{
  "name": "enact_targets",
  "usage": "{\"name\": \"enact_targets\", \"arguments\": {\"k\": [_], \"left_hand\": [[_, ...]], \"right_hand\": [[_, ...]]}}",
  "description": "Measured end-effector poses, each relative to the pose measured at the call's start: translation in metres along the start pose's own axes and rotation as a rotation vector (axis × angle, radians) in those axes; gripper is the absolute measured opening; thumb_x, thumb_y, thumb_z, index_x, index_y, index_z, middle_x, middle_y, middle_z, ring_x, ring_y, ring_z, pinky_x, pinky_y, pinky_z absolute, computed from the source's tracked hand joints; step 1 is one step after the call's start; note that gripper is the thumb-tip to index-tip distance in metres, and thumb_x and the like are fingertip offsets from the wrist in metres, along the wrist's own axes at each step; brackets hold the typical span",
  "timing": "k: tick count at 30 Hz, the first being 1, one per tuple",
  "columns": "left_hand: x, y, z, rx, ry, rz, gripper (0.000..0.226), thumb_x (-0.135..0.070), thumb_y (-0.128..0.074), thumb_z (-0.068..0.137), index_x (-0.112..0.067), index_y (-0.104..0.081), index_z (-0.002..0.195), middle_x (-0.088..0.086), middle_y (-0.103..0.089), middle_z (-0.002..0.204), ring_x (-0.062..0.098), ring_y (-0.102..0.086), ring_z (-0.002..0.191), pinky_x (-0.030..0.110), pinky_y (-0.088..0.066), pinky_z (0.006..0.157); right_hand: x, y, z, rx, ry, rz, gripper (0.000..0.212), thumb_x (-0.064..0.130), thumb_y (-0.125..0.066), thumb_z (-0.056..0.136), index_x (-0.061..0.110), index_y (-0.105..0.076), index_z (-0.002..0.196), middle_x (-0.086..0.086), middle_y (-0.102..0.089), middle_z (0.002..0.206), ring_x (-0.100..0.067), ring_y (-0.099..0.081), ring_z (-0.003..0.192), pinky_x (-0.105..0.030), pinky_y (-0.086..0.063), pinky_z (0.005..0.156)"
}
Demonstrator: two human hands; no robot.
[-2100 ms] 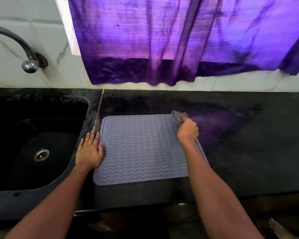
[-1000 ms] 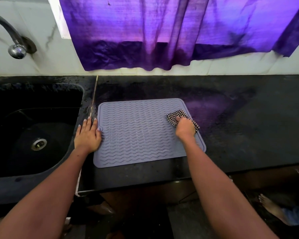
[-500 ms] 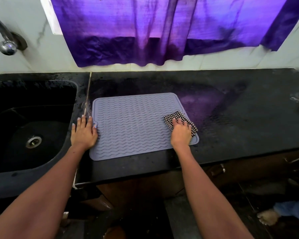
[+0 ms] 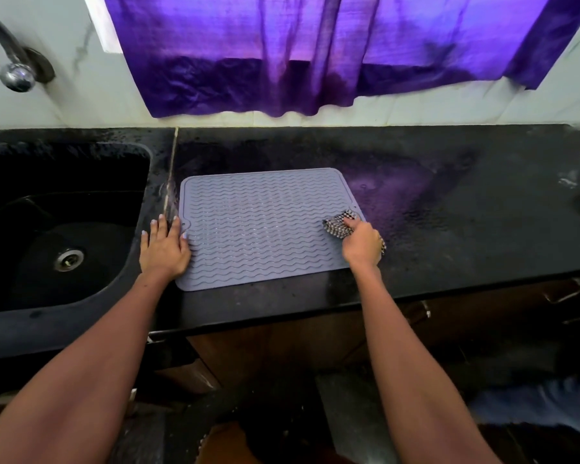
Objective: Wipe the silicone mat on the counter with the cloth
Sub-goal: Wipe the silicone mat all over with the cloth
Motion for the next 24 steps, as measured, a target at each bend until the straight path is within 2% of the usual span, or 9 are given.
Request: {"name": "enact_targets", "arguments": {"k": [4,8,11,14,17,21,24], "left_hand": [[0.0,0.0,-0.002,-0.014,-0.002,-0.002,0.053,-0.031,-0.025,0.101,-0.013,-0.019,0.15,0.015,-0.009,0.159,0.029,-0.004,0.148,0.044,0.0,0.12],[-0.002,-0.001,-0.002,-0.03,-0.004,0.006,0.052,-0.029,-0.025,0.101,-0.012,-0.02,0.15,0.015,-0.01,0.159,0.029,-0.005,0.147,0.044,-0.001,0.12],[-0.002,-0.001,-0.004,-0.043,-0.007,0.005,0.052,-0.029,-0.025,0.101,-0.012,-0.022,0.149,0.016,-0.012,0.158,0.03,-0.006,0.147,0.044,-0.002,0.119],[-0.001,0.0,-0.005,-0.053,-0.019,-0.013,0.051,-0.028,-0.027,0.1,-0.011,-0.025,0.148,0.016,-0.014,0.158,0.03,-0.008,0.147,0.044,-0.003,0.119],[-0.001,0.002,-0.007,-0.056,-0.026,-0.024,0.051,-0.027,-0.029,0.1,-0.01,-0.026,0.148,0.017,-0.015,0.158,0.031,-0.009,0.147,0.044,-0.005,0.119],[0.0,0.002,-0.008,-0.061,-0.034,-0.019,0.051,-0.027,-0.029,0.1,-0.01,-0.026,0.148,0.016,-0.014,0.158,0.03,-0.009,0.147,0.044,-0.004,0.119],[0.0,0.001,-0.009,-0.064,-0.038,-0.021,0.051,-0.028,-0.028,0.101,-0.011,-0.025,0.148,0.016,-0.014,0.158,0.03,-0.009,0.147,0.044,-0.004,0.119]], "right_hand": [[-0.003,-0.015,-0.016,0.009,0.167,-0.345,0.04,0.003,-0.042,0.092,0.013,-0.049,0.131,-0.014,-0.05,0.132,-0.034,-0.043,0.125,-0.045,-0.034,0.106],[-0.008,-0.017,-0.014,0.047,0.218,-0.427,0.051,0.002,-0.048,0.089,0.014,-0.039,0.138,-0.013,-0.044,0.138,-0.033,-0.04,0.128,-0.044,-0.032,0.107],[-0.01,-0.009,-0.006,0.103,0.199,-0.338,0.047,0.003,-0.047,0.089,0.015,-0.047,0.135,-0.014,-0.05,0.132,-0.034,-0.048,0.121,-0.04,-0.038,0.101],[-0.01,0.009,0.007,0.181,-0.024,0.013,0.049,0.001,-0.042,0.089,0.022,-0.056,0.132,-0.015,-0.055,0.132,-0.034,-0.05,0.122,-0.036,-0.038,0.102],[-0.01,0.018,0.008,0.112,-0.163,0.235,0.052,0.0,-0.039,0.088,0.025,-0.058,0.13,-0.016,-0.056,0.131,-0.035,-0.05,0.12,-0.038,-0.038,0.104],[-0.002,0.0,-0.025,-0.024,0.025,0.154,0.054,-0.004,-0.047,0.084,0.024,-0.059,0.128,-0.011,-0.059,0.129,-0.032,-0.055,0.116,-0.034,-0.042,0.1],[-0.006,-0.022,-0.046,-0.055,0.197,-0.007,0.054,-0.002,-0.055,0.082,0.018,-0.055,0.132,-0.011,-0.05,0.14,-0.028,-0.046,0.128,-0.038,-0.031,0.112]]}}
Point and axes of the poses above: each hand's wrist, its own z-axis towards the middle knuckle, its own y-axis out of the back of the hand, x = y × z, the point moved 1 cm from there along z, towards the middle knuckle
